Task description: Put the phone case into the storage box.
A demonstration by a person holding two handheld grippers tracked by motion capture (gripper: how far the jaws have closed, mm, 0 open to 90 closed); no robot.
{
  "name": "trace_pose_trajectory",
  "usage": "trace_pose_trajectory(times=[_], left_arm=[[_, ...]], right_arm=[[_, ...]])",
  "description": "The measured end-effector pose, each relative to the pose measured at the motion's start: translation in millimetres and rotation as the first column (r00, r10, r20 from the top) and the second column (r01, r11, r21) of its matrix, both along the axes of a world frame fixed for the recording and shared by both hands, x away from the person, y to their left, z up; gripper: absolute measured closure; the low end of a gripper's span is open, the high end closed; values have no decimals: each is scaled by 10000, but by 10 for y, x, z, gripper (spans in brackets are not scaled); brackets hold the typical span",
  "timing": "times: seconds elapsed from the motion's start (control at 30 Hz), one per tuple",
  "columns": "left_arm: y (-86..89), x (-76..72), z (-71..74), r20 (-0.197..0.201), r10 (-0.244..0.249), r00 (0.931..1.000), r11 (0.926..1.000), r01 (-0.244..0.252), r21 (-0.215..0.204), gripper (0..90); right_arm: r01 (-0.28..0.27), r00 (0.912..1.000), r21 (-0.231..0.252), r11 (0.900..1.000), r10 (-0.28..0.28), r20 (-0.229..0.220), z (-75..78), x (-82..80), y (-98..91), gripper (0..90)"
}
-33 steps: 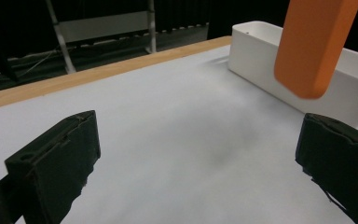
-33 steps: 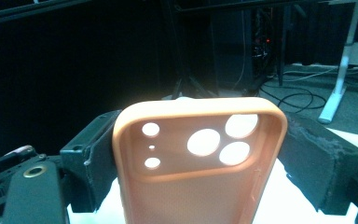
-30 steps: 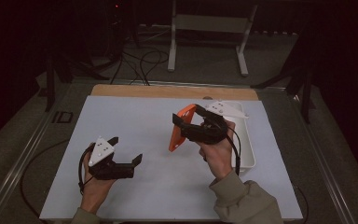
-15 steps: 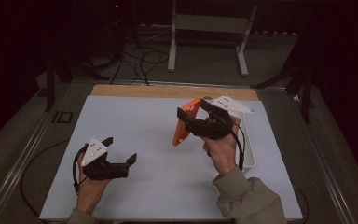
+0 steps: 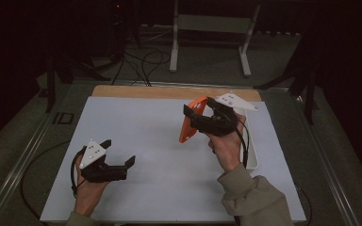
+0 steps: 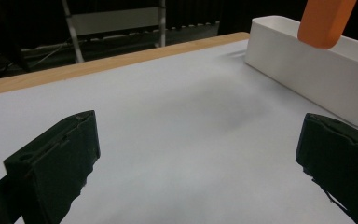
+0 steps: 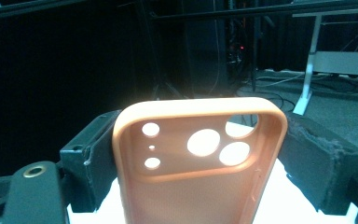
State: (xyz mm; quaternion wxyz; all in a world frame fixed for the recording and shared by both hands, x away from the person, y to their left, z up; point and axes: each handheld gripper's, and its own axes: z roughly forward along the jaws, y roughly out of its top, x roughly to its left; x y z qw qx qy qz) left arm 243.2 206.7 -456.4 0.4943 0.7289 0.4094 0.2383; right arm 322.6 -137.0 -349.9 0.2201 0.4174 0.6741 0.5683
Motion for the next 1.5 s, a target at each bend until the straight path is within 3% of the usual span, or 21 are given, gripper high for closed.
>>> trace_pose_trajectory(times=[0.53,0.8,1.5], left_arm=[[102,-44,-67,8,178,9998,9996,-178,210,4],[162,-83,-129,6,195,9998,9998,-195,47,4],[372,-287,-357,1039,467,9935,9987,-488,172,3]], right_arm=[[348,9994,-281,9990,-349,-28,-47,105,-43,175],[497,9987,-275,9984,-499,-67,-60,150,-81,175],[820,9966,-453,9956,-821,-10,-64,218,-161,175]])
